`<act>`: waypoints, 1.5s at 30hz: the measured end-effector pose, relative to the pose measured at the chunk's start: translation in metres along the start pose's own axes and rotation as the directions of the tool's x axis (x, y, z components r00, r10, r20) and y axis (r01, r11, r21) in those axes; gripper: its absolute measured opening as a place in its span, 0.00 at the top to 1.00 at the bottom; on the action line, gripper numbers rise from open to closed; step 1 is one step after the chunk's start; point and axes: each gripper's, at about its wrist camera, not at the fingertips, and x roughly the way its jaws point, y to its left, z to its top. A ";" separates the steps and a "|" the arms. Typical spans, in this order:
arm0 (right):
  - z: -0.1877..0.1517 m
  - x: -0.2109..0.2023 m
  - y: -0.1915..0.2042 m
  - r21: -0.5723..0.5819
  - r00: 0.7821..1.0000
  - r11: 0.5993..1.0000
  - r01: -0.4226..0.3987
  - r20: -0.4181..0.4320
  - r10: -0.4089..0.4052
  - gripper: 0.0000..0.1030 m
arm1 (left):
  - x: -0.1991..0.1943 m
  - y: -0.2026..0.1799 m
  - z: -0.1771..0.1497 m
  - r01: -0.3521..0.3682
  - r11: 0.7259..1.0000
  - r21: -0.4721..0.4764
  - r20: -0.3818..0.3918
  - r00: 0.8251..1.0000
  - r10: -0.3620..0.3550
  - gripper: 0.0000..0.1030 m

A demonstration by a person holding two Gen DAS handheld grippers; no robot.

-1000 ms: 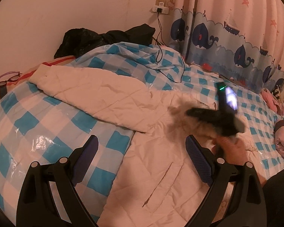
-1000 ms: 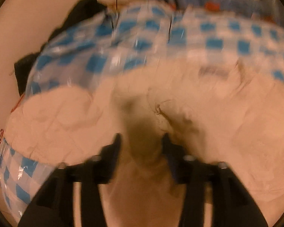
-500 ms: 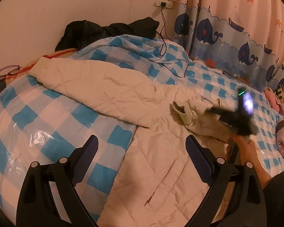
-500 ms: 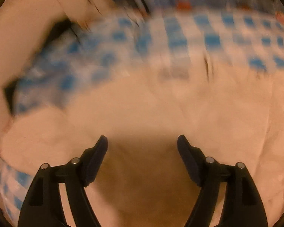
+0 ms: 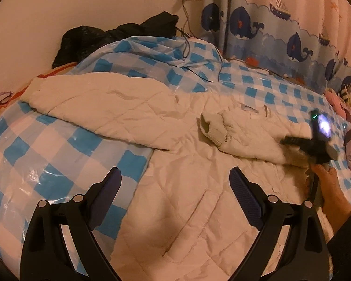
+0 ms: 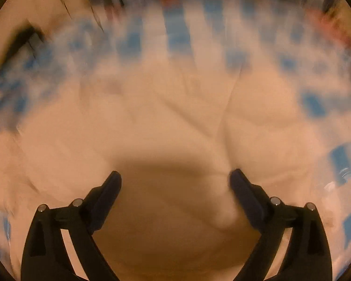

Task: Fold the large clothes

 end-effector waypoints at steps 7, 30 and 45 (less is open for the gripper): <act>-0.018 -0.071 0.071 -0.212 0.950 0.965 -0.154 0.236 0.203 0.12 | 0.003 -0.007 -0.001 -0.001 1.000 0.022 -0.005 1.000 0.001 0.13; -0.110 -0.132 0.049 -0.189 0.920 0.926 -0.326 0.163 0.357 0.07 | -0.012 0.022 0.004 0.010 0.999 -0.047 0.031 0.999 -0.009 0.13; -0.166 -0.086 -0.007 -0.136 0.992 0.986 -0.100 0.062 0.110 0.05 | -0.005 0.020 0.009 -0.109 0.993 -0.047 0.090 0.989 0.113 0.13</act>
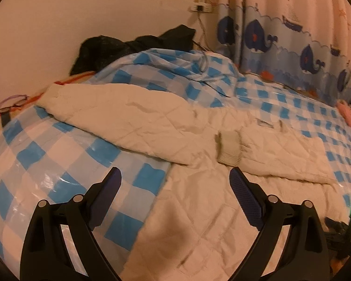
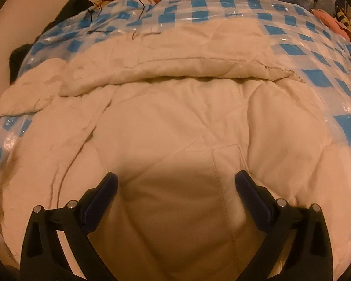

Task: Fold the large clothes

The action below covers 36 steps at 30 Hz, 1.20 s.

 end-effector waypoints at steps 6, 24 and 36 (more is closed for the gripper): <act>0.000 0.004 0.005 -0.009 0.998 0.999 0.044 -0.039 -0.044 0.05 | -0.005 0.041 0.028 0.007 1.000 0.000 0.100 0.995 -0.007 0.13; 0.000 0.005 0.003 -0.006 0.997 0.998 0.063 -0.049 -0.063 0.05 | 0.122 0.317 0.095 0.196 0.711 -0.675 0.065 0.976 -0.207 0.13; -0.001 0.006 0.004 -0.009 0.996 0.997 0.072 -0.045 -0.073 0.05 | 0.173 0.311 0.112 0.062 0.747 -0.662 -0.063 0.988 -0.138 0.13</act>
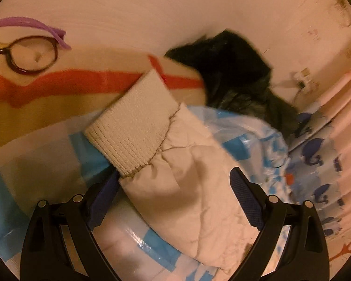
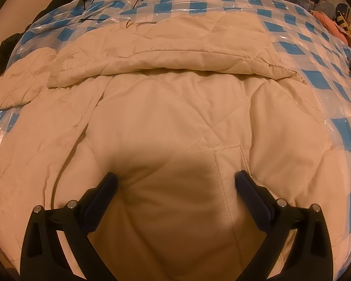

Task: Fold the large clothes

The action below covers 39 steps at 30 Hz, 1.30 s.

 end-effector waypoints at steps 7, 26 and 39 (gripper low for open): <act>0.000 0.000 0.001 0.004 1.000 1.000 -0.002 0.000 0.002 0.05 | 0.019 -0.015 -0.002 -0.042 0.998 -0.036 -0.050 0.998 0.040 0.86; -0.002 -0.026 -0.062 0.384 0.905 0.822 -0.421 0.117 0.409 0.05 | -0.103 -0.358 -0.145 0.445 0.815 0.372 -0.068 0.889 -0.454 0.88; -0.023 -0.060 -0.160 0.612 0.771 0.474 -0.633 0.441 0.460 0.05 | 0.045 -0.498 -0.488 0.458 0.531 0.713 -0.444 0.881 -0.165 0.89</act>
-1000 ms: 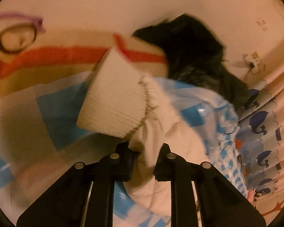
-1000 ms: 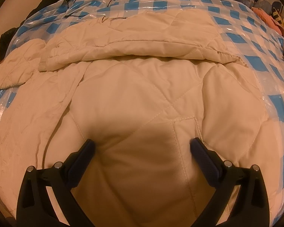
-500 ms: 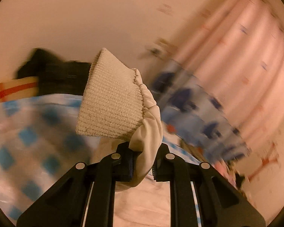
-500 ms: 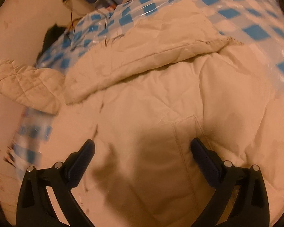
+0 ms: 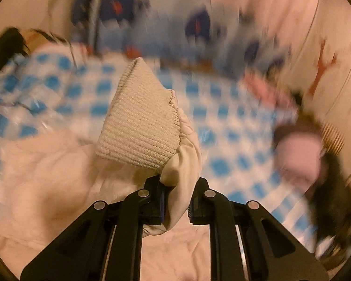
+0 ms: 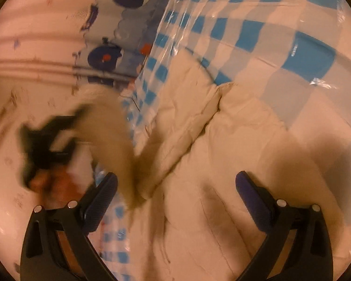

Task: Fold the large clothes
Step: 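Lay the sleeve back down with the left gripper while the right gripper moves to the jacket side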

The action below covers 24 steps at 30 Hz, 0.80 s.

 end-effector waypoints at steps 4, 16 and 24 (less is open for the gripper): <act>0.006 -0.011 -0.006 0.048 0.999 0.998 -0.048 0.005 0.048 0.05 | 0.089 -0.010 -0.055 -0.067 0.995 0.069 -0.195 0.978 0.079 0.85; 0.012 -0.024 -0.022 0.141 0.993 0.984 -0.112 0.042 0.107 0.05 | 0.066 -0.035 -0.024 0.156 0.988 -0.013 -0.126 0.980 -0.156 0.20; 0.011 -0.024 -0.021 0.140 0.994 0.984 -0.107 0.037 0.103 0.05 | 0.152 -0.052 -0.059 0.065 0.996 0.061 -0.334 0.942 -0.041 0.19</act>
